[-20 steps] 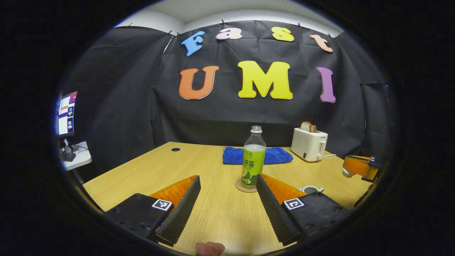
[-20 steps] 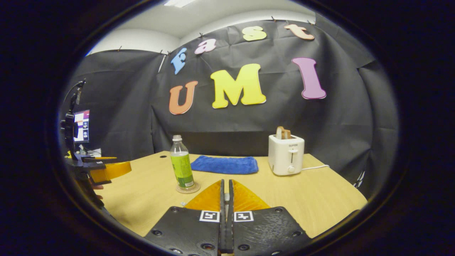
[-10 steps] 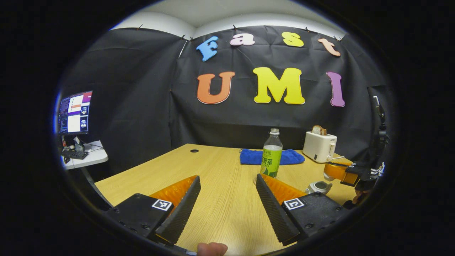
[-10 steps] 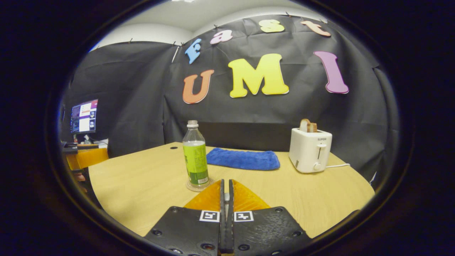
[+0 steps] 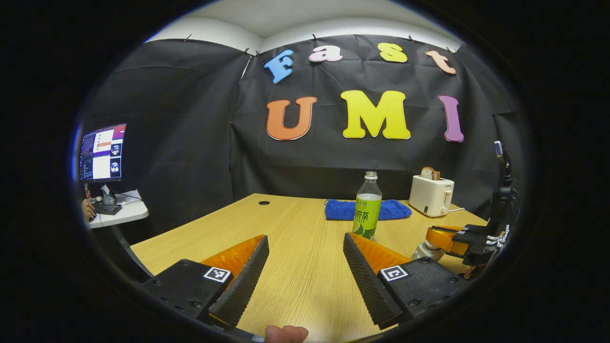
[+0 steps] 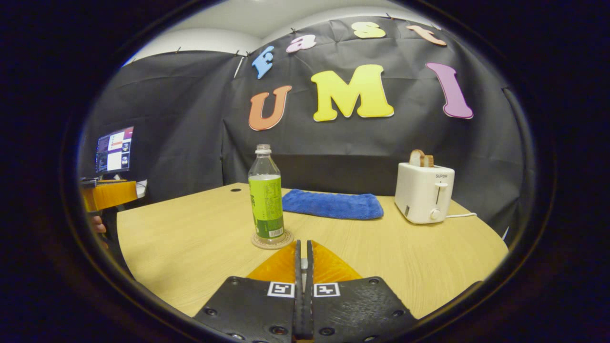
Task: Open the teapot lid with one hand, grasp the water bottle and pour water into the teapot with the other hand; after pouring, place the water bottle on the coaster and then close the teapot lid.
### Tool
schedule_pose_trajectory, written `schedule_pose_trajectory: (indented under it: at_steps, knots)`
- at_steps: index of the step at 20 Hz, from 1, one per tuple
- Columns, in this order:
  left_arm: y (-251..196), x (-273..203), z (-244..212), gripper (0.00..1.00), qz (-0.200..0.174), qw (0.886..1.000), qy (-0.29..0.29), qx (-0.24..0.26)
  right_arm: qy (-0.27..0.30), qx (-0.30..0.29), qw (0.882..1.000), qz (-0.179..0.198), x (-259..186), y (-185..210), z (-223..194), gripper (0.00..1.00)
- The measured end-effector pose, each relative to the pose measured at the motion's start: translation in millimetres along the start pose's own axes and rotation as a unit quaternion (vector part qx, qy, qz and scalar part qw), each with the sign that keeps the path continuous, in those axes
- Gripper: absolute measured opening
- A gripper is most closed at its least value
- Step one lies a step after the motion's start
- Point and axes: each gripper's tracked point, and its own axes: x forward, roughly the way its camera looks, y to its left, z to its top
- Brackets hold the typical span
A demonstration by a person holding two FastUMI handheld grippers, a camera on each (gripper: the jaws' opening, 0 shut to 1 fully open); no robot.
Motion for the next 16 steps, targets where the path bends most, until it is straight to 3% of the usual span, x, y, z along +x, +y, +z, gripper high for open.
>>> schedule_pose_trajectory:
  at_steps: [5,9,13,14,16]
  knots:
    - [-7.8,-1.5,5.3,0.98,-0.005,1.0,-0.009,-0.001,0.003,-0.001,1.0,-0.004,-2.4,-0.3,-7.1,0.0]
    - [-17.5,-2.1,10.9,0.98,-0.014,1.0,-0.013,0.002,-0.011,0.002,1.0,-0.018,-5.7,-2.6,2.0,0.06]
    - [-36.6,-6.1,19.8,0.98,-0.032,0.999,-0.023,-0.006,-0.044,0.027,0.998,-0.045,-28.7,-20.5,28.7,0.46]
    - [-42.5,-7.2,21.8,0.98,-0.037,0.999,-0.026,-0.007,-0.053,0.031,0.997,-0.055,-38.4,-26.4,37.1,0.67]
    - [-58.0,-9.7,23.4,0.98,-0.052,0.998,-0.032,-0.01,-0.069,0.028,0.994,-0.08,-60.9,-40.5,49.7,0.89]
